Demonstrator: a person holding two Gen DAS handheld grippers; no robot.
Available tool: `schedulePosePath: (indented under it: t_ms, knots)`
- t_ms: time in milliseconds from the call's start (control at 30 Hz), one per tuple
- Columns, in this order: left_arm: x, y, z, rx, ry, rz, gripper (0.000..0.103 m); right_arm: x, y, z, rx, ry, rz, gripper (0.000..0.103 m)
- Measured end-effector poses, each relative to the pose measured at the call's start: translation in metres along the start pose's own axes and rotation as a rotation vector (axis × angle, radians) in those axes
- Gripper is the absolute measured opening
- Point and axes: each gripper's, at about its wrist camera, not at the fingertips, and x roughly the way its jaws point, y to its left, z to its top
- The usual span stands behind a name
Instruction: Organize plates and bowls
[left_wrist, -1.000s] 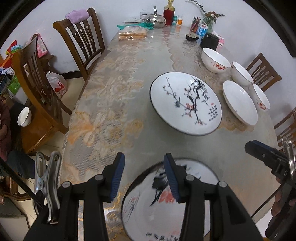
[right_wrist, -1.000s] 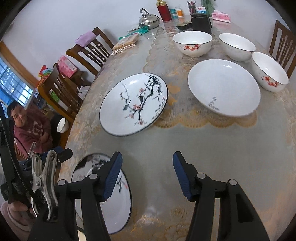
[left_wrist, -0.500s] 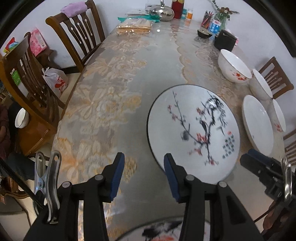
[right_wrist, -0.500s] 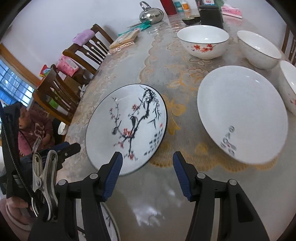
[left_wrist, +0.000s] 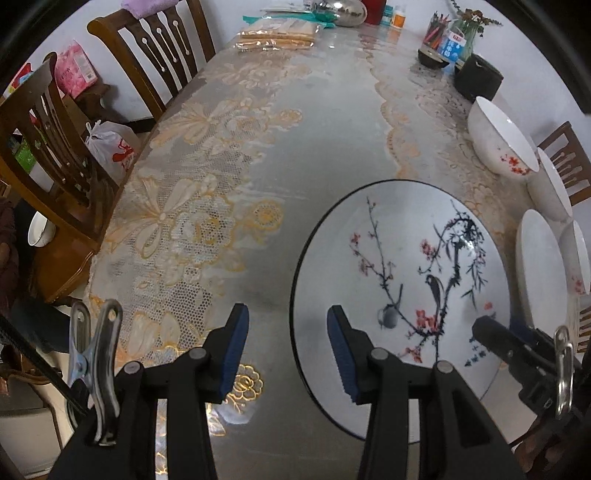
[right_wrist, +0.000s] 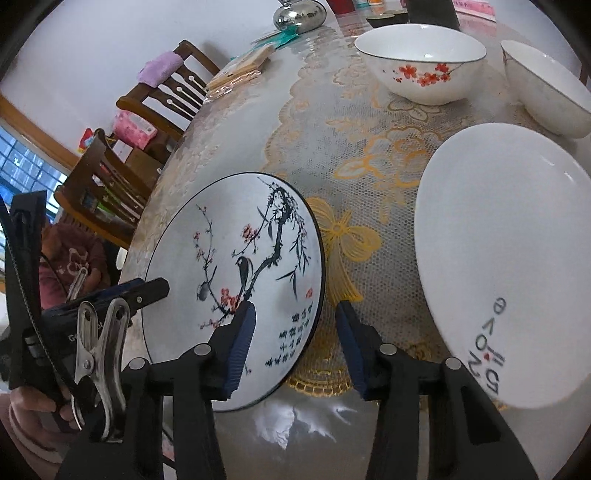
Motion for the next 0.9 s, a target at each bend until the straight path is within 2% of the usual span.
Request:
schedulePosePath:
  t_ms: [33,200,267,333,433,567,633,767,900]
  knots:
    - [0.002,0.0,0.0,0.0,0.001,-0.004,0.046,0.001,0.0,0.001,0.001,-0.003,0.008,0.039]
    - [0.01,-0.003,0.003,-0.017,0.019,-0.088,0.046,0.005,0.002,0.005,-0.032,-0.007,0.028,0.039]
    - [0.011,-0.003,0.005,-0.029,0.018,-0.096,0.048,0.006,0.005,0.005,-0.049,-0.008,0.029,0.038]
    - [0.014,0.001,0.007,-0.069,0.027,-0.095,0.056,0.008,0.006,0.005,-0.049,-0.009,0.023,0.036]
    - [0.016,0.003,0.01,-0.083,0.029,-0.103,0.056,0.008,0.003,0.006,-0.034,-0.011,0.025,0.032]
    - [0.015,-0.007,0.009,-0.044,0.04,-0.14,0.053,0.008,-0.002,0.004,-0.027,-0.016,0.011,0.02]
    - [0.014,-0.009,0.007,-0.041,0.023,-0.119,0.053,0.008,0.0,0.003,-0.038,-0.022,0.002,0.019]
    - [0.012,-0.001,0.004,-0.07,0.019,-0.13,0.044,0.007,0.004,0.0,-0.07,-0.026,-0.017,0.018]
    - [0.006,-0.002,-0.003,-0.047,0.007,-0.116,0.042,0.005,0.002,-0.002,-0.065,-0.023,-0.011,0.018]
